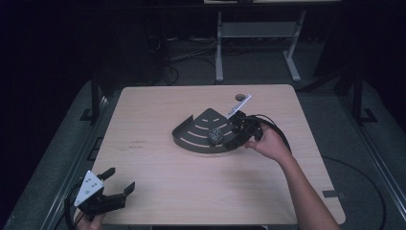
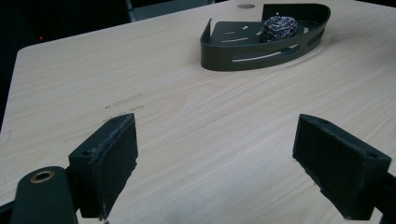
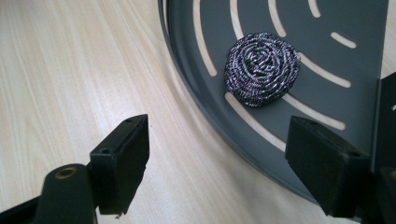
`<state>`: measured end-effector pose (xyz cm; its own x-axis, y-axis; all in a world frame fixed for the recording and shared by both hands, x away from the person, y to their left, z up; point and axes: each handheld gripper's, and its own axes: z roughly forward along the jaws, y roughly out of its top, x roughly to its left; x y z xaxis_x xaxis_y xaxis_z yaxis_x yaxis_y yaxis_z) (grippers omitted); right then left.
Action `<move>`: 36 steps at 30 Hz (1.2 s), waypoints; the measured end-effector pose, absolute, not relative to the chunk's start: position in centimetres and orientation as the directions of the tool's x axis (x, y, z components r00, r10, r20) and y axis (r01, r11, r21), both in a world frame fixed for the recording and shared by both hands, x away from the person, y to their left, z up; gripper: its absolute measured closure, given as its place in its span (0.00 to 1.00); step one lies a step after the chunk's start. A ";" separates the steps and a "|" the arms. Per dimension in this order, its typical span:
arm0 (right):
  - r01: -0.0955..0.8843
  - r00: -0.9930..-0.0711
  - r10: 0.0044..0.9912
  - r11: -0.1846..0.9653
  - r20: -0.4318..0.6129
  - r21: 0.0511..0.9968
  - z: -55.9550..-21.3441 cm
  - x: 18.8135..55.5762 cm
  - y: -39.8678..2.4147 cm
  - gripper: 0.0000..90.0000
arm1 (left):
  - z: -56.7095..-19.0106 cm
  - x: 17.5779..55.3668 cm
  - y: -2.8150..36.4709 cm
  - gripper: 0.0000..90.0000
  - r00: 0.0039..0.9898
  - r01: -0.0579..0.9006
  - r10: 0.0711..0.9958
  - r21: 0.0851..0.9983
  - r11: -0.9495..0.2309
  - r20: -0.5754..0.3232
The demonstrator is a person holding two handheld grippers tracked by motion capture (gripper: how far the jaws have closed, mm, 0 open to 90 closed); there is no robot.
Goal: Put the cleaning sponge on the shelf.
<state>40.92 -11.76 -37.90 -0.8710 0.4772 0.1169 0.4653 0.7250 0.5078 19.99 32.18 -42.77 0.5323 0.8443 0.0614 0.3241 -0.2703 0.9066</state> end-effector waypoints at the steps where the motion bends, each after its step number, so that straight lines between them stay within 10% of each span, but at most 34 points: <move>1: 0.467 -0.870 0.479 0.723 0.118 0.509 -38.0 40.8 -11.8 0.24 | -42.8 20.0 32.2 0.15 0.532 0.323 0.844 0.907 -0.270 0.062; 36: 0.482 -0.859 0.493 0.688 0.138 0.543 -40.8 36.2 -16.1 0.23 | -42.9 20.0 32.1 0.15 0.533 0.327 0.843 0.903 -0.279 0.068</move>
<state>36.15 -16.14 -40.80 -0.8589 0.4931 0.1382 0.4821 0.6876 0.5430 20.00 32.10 -42.88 0.5331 0.8433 0.0681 0.3269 -0.2795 0.9028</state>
